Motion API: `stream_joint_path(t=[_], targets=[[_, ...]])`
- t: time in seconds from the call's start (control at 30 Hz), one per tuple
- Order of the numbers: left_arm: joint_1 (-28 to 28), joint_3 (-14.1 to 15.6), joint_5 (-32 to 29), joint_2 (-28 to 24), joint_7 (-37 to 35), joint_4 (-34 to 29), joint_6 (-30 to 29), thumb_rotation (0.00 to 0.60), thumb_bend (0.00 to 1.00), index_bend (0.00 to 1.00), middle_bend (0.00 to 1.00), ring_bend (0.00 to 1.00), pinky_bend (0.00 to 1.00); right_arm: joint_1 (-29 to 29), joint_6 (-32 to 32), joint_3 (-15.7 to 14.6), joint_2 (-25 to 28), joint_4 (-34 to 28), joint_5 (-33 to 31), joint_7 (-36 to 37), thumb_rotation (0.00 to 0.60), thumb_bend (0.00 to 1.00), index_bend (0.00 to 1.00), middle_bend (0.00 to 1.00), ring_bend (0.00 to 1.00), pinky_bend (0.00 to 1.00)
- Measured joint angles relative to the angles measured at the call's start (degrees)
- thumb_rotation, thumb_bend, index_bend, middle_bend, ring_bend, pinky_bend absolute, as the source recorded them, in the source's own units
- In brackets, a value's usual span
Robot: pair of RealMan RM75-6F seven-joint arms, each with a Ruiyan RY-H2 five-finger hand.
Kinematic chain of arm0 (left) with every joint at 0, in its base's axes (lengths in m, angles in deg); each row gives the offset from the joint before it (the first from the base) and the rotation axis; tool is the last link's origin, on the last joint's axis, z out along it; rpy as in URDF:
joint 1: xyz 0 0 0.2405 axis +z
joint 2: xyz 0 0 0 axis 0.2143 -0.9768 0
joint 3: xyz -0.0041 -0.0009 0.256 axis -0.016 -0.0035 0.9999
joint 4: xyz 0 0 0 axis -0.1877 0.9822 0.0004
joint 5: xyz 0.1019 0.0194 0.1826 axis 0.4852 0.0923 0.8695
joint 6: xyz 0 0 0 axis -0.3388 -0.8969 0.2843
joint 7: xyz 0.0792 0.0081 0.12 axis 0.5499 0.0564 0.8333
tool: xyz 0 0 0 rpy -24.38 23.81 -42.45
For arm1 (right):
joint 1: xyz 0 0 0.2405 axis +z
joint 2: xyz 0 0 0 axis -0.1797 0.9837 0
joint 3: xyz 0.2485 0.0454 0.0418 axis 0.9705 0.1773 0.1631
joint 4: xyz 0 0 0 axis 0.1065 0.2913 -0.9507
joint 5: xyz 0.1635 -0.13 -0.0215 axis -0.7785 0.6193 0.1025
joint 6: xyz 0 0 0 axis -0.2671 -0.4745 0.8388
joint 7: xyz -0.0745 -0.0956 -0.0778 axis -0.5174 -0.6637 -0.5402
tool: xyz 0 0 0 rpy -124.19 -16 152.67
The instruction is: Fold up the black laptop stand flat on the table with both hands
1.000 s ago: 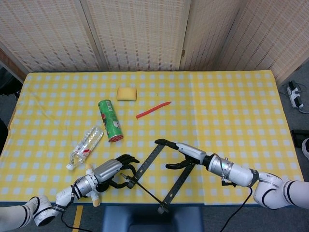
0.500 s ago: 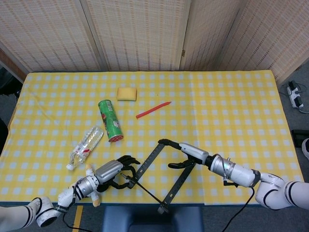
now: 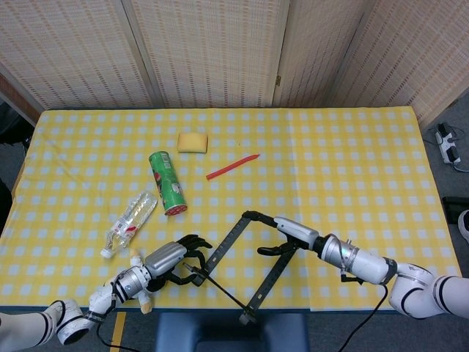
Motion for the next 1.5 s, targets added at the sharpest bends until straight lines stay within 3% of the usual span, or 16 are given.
stream_joint_path(t=[1.5], targets=[[0.63, -0.59, -2.27, 1.13, 2.62, -0.3, -0.01, 0.6, 0.49, 0.56, 0.22, 0.14, 0.0, -0.62, -0.71, -0.31, -0.47, 1.68, 0.85, 1.39, 0.232, 0.25, 0.0, 0.0, 0.03, 0.0]])
